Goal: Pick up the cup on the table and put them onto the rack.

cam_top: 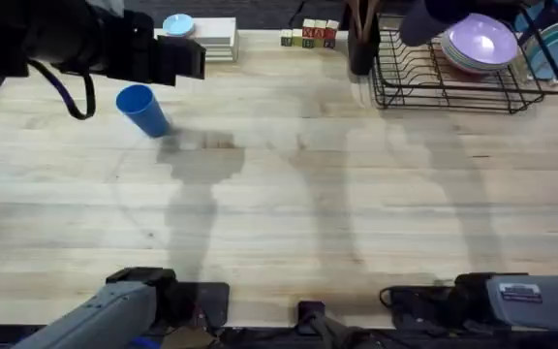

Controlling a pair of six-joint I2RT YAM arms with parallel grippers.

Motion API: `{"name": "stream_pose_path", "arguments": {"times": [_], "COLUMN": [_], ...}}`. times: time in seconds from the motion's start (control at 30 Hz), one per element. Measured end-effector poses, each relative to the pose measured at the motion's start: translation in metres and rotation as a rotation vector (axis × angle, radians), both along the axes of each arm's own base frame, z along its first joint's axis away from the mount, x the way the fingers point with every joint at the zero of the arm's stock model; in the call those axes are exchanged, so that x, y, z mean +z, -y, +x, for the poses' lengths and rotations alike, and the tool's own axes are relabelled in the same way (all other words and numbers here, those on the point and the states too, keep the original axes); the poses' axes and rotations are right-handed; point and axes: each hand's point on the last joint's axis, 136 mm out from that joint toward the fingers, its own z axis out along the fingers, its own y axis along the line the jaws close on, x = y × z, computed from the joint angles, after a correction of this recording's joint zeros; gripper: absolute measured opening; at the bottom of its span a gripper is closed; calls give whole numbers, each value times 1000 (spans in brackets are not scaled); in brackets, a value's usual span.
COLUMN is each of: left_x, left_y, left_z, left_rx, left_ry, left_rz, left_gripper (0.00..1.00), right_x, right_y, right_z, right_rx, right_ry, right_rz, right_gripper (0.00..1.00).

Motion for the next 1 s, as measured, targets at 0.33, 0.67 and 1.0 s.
{"name": "stream_pose_path", "arguments": {"times": [0.33, 0.67, 1.0], "left_x": [0, 0, 0], "left_y": [0, 0, 0], "left_z": [0, 0, 0], "left_rx": [0, 0, 0], "left_ry": [0, 0, 0], "left_rz": [0, 0, 0], "left_gripper": [993, 993, 993], "right_x": [-44, -102, -148], "right_y": [36, 38, 39], "right_z": [27, 62, 72], "right_rx": [-84, -93, -109], "right_ry": [-92, -171, -263], "right_rz": [0, 9, 24], "right_gripper": [31, 30, 30]}}
